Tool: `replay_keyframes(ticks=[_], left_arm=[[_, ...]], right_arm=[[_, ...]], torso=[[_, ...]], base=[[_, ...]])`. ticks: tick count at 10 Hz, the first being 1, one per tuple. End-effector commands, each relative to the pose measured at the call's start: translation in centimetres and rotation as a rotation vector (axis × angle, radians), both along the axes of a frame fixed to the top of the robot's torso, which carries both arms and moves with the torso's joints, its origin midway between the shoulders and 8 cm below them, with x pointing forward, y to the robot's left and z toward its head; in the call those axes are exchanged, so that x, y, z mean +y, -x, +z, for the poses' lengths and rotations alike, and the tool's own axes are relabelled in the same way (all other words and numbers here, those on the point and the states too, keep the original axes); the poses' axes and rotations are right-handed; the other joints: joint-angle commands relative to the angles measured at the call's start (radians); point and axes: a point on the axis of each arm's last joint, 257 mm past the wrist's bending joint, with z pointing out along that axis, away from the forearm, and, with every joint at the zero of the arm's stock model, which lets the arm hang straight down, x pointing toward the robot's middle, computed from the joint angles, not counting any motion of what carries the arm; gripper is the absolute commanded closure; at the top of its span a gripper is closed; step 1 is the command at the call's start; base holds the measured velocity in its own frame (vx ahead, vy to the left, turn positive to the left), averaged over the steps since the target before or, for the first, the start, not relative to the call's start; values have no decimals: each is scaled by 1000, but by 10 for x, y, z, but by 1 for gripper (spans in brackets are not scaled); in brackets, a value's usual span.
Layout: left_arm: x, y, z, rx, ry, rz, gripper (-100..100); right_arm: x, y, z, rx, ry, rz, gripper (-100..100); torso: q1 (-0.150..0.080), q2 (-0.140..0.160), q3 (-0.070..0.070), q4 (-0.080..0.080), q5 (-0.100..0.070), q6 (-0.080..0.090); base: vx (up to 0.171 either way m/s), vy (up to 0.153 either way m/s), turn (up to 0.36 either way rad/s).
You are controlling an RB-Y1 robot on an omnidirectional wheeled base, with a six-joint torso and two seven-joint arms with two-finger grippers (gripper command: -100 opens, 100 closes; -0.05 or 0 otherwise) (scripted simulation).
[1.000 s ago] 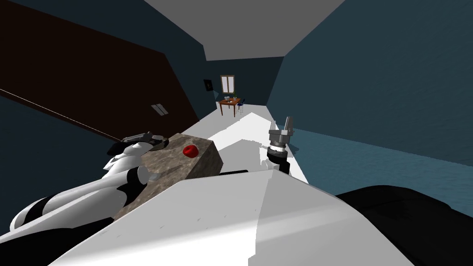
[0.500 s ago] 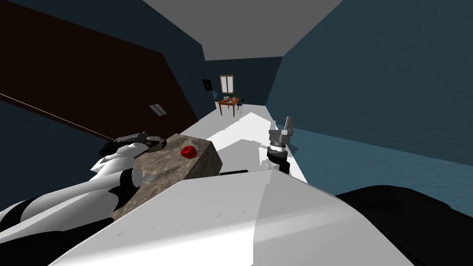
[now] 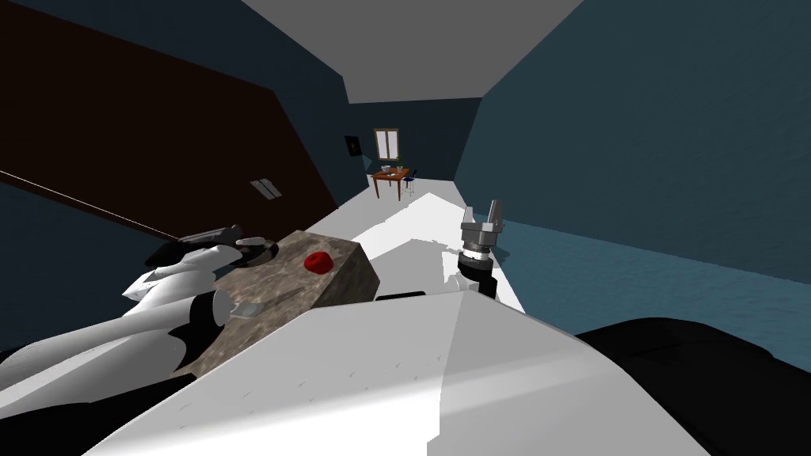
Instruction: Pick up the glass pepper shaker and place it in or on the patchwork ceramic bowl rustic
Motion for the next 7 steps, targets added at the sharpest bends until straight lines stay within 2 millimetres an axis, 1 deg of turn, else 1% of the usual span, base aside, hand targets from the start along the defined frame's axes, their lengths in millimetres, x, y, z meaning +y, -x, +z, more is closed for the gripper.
replay_keyframes(ticks=[1,2,4,5,7], left_arm=[[2,0,0,-10,9,3,-100],[11,7,8,9,-10,10,-100],[10,5,8,-4,0,10,-100],[10,5,8,-7,3,11,0],[10,5,8,-6,3,11,0]], right_arm=[[0,0,0,0,0,0,0],[0,0,0,0,0,0,0],[0,0,0,0,0,0,0],[0,0,0,0,0,0,0],[0,0,0,0,0,0,0]], torso=[[0,0,0,0,0,0],[1,0,0,0,0,0],[1,0,0,0,0,0],[1,0,0,0,0,0],[2,0,0,0,1,0]], base=[[3,-12,3],[6,-25,-44],[4,-18,-10],[0,0,0],[0,0,0]])
